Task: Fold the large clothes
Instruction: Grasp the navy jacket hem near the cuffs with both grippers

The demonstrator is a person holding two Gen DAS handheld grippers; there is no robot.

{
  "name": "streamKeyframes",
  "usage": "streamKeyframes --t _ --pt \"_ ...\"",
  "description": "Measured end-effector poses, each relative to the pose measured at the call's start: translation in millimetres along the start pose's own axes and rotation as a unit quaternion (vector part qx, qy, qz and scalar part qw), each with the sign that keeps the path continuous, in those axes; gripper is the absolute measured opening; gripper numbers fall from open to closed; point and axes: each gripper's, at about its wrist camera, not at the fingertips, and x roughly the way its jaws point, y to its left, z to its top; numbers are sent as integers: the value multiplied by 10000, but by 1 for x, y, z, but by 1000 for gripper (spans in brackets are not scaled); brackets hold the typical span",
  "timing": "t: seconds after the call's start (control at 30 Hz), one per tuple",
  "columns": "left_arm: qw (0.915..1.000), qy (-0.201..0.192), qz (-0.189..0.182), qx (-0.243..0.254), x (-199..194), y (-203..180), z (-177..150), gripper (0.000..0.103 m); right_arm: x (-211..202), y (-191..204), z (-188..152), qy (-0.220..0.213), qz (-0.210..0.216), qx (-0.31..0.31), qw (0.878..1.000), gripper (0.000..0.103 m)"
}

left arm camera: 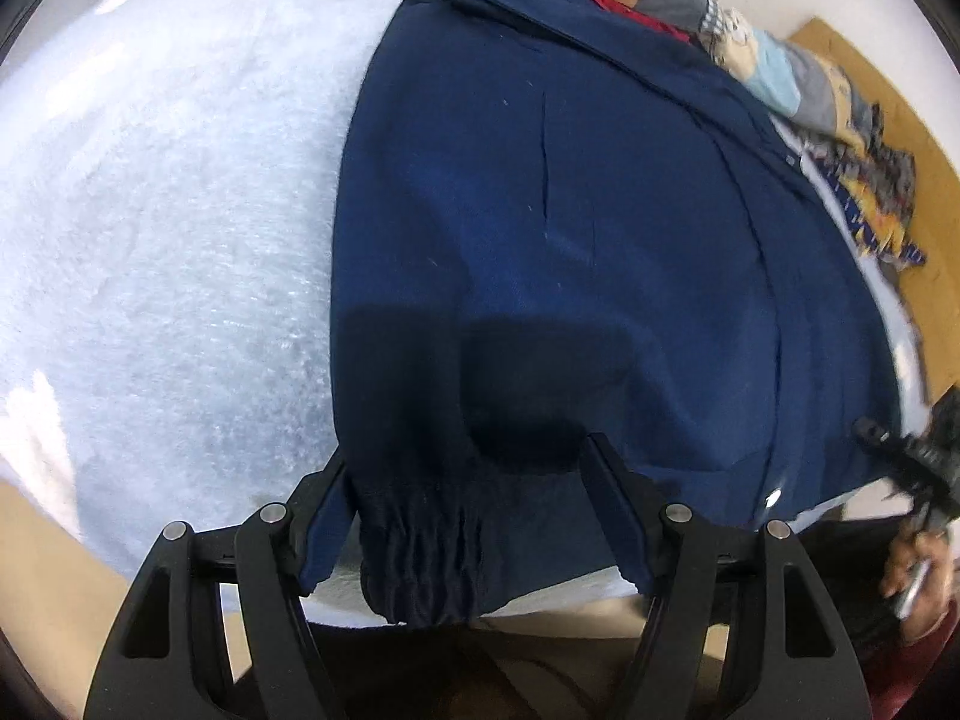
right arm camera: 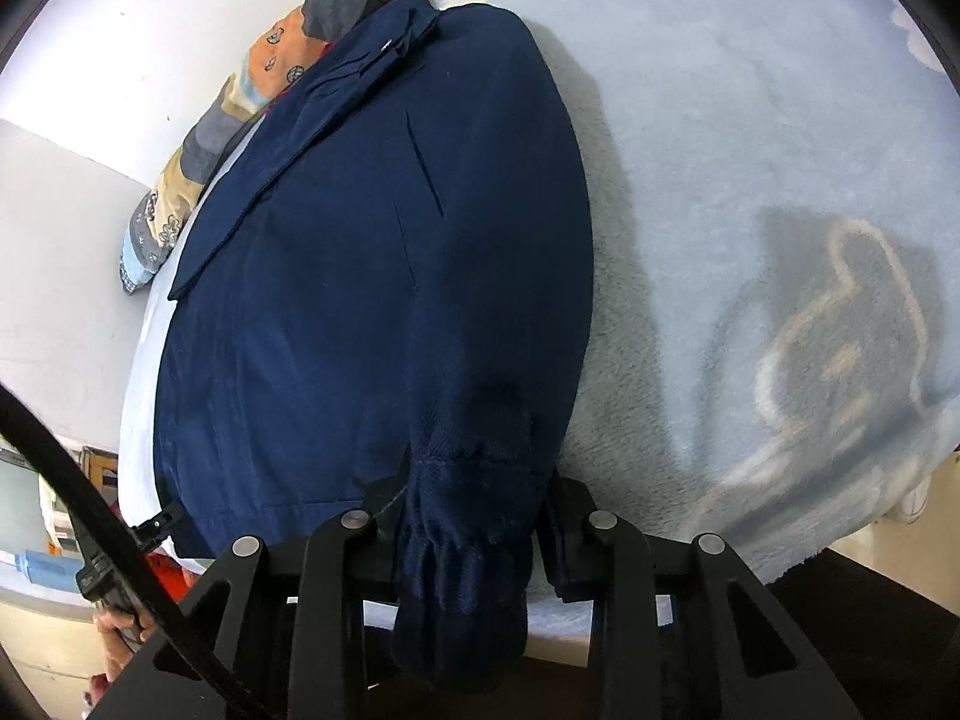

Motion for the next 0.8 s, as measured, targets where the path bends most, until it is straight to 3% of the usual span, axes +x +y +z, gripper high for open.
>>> streamKeyframes --t 0.1,0.23,0.33,0.4,0.6,0.67,0.8 --pt "9993 21 265 272 5 -13 -4 78 3 6 3 -3 -126 -123 9998 37" --pt "9985 221 407 303 16 -22 -7 98 7 11 3 -11 -231 -205 9995 37" --pt "9979 188 518 339 19 -28 -7 99 5 11 1 -21 -276 -259 9993 37" --pt "9981 105 542 270 16 -29 -6 92 5 12 0 -40 -297 -287 9991 37" --pt "9975 -143 664 181 4 -27 -13 60 4 10 -3 -97 -266 -233 9993 37" --pt "9984 -243 497 66 -3 -25 -14 33 4 10 -3 -117 -280 -231 9993 36" --pt "9986 -282 438 84 -5 -28 -14 31 2 8 -5 -185 -265 -144 9994 36"
